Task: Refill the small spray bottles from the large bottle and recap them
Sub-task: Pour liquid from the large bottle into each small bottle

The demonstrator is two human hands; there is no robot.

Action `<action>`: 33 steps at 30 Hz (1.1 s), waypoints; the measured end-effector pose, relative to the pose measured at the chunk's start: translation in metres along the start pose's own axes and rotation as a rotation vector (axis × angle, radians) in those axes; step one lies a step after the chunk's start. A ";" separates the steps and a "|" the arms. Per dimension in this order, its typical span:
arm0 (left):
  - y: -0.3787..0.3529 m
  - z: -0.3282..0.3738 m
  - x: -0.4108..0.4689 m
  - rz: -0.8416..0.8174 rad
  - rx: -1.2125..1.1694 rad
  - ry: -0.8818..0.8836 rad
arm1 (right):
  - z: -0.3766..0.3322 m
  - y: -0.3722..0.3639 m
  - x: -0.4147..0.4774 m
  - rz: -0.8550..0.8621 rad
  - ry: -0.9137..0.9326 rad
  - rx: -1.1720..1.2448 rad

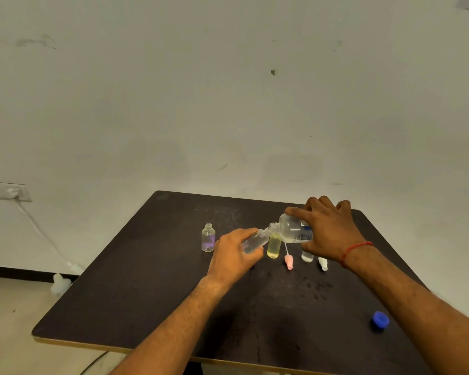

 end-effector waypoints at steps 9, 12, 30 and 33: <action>-0.003 0.001 -0.001 0.001 -0.091 -0.002 | -0.001 -0.019 -0.008 -0.022 -0.099 0.212; -0.005 -0.007 -0.003 -0.012 -0.042 0.042 | 0.000 -0.027 -0.014 -0.034 -0.166 0.332; -0.024 -0.087 0.012 0.004 0.101 0.313 | -0.003 -0.077 -0.052 -0.067 -0.356 0.855; -0.028 -0.092 0.014 -0.010 0.121 0.344 | -0.003 -0.079 -0.057 -0.060 -0.354 0.871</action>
Point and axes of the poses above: each hand's wrist, its own x-axis towards the middle knuckle, its own y-axis out of the back of the hand, z = x × y, the point moved 3 cm from there along x, towards the middle knuckle, and after that the axes turned 9 degrees about -y, right-handed, at the moved point
